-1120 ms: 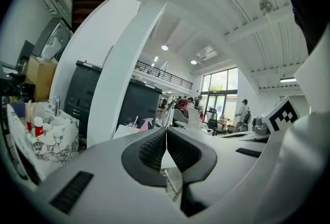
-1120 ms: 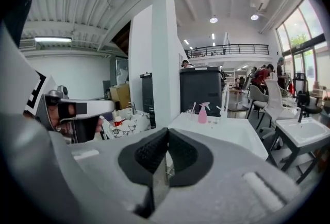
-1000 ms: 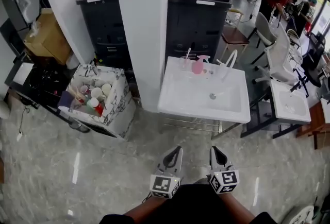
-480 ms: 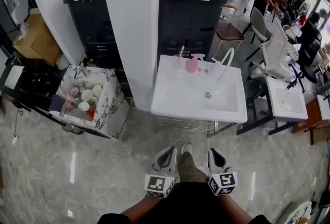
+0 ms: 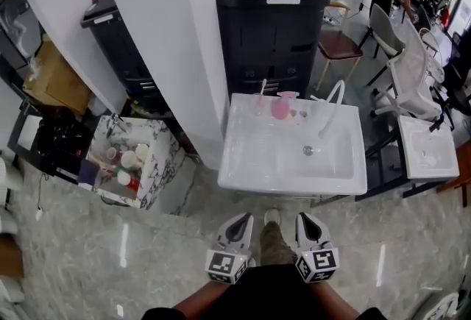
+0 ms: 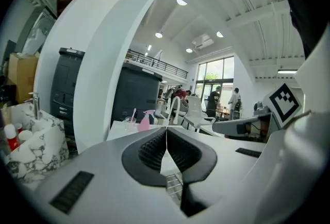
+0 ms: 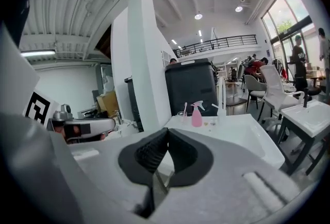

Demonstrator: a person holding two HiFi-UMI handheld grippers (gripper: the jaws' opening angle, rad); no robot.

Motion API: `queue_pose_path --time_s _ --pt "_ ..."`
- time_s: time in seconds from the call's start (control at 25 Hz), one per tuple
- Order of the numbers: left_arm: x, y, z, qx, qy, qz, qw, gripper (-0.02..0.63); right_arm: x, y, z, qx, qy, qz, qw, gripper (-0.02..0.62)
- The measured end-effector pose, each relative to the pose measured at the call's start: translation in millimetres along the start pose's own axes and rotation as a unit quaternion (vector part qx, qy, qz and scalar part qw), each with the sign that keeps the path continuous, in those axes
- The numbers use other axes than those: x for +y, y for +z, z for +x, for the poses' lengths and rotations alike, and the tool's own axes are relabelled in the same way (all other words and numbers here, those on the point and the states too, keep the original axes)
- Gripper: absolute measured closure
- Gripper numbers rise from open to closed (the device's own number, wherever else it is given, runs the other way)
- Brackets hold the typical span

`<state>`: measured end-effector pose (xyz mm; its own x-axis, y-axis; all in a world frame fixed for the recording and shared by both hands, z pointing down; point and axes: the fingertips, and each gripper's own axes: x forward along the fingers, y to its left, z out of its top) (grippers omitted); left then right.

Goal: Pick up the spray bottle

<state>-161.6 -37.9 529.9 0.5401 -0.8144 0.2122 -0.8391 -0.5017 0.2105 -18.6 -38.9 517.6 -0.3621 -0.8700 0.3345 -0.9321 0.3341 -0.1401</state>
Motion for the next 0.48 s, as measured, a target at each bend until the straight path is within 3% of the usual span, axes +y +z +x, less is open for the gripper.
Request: queue_pose_path --time_s 0.32,0.48 --pt "28.1 25.5 131.5 0.004 -0.001 0.014 0.9999 0.589 -80.6 47.8 91.7 -0.007 0.001 0.014 1.000 0.595" --pt "42.3 17.3 203.0 0.035 -0.009 0.020 0.9992 0.589 -113.3 58.6 128.4 0.002 0.010 0.017 1.000 0.595"
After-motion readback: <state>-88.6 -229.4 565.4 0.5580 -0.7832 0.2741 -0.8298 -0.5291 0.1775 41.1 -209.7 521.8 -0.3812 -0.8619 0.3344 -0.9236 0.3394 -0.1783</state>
